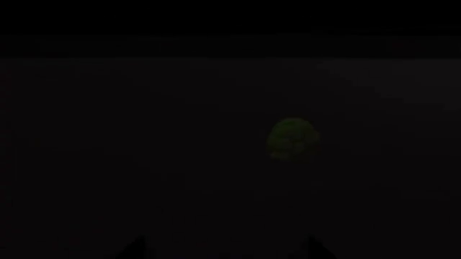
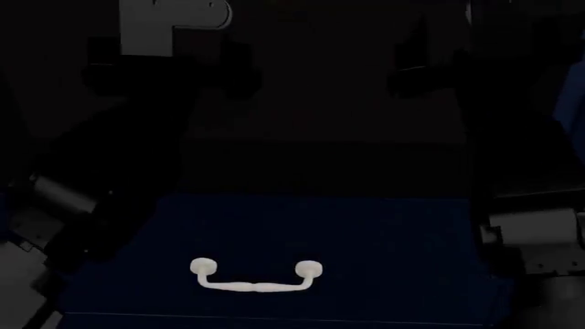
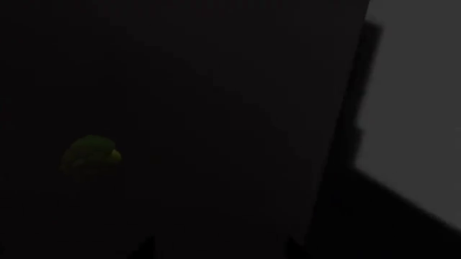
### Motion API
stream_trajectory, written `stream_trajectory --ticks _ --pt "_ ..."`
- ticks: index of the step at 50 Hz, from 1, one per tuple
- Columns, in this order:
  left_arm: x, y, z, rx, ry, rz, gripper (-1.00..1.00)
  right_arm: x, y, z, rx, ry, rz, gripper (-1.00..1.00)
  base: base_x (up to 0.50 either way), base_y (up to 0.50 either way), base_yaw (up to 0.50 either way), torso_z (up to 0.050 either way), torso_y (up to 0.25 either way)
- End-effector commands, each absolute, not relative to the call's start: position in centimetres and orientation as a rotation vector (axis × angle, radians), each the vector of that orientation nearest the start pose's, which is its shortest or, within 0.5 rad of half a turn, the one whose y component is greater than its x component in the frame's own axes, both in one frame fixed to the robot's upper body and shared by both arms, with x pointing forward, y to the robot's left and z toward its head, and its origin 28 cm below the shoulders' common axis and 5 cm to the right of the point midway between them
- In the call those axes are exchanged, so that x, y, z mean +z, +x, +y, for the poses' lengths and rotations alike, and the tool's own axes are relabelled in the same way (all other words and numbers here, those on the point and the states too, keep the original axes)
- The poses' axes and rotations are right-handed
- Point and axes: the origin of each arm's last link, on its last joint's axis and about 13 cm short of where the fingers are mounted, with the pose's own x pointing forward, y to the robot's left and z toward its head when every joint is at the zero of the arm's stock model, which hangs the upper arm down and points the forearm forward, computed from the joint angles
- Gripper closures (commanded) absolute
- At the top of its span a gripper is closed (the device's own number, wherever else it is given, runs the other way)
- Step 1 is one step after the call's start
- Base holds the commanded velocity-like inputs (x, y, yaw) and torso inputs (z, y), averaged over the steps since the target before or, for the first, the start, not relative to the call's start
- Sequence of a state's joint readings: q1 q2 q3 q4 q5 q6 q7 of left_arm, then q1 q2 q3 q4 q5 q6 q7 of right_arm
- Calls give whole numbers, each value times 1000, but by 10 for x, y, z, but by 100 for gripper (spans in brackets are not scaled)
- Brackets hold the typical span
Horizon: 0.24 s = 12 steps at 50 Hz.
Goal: Close the oven door
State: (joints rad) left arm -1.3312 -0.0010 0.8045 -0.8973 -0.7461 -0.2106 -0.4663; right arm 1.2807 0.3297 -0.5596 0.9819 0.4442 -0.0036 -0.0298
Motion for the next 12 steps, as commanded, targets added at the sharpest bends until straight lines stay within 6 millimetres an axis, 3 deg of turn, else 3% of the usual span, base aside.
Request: stream_trajectory --ticks 1,11,12 --pt "236 419 130 -71 -8 -50 -100 228 431 -182 -87 -252 -136 -100 98 -4 22 0 0" --pt "238 410 134 -82 -28 -61 -100 234 422 -176 -74 -246 -158 -100 64 -5 12 4 0" --pt "239 403 135 -105 -43 -73 -100 235 419 -174 -68 -224 -173 -100 35 0 9 0 0"
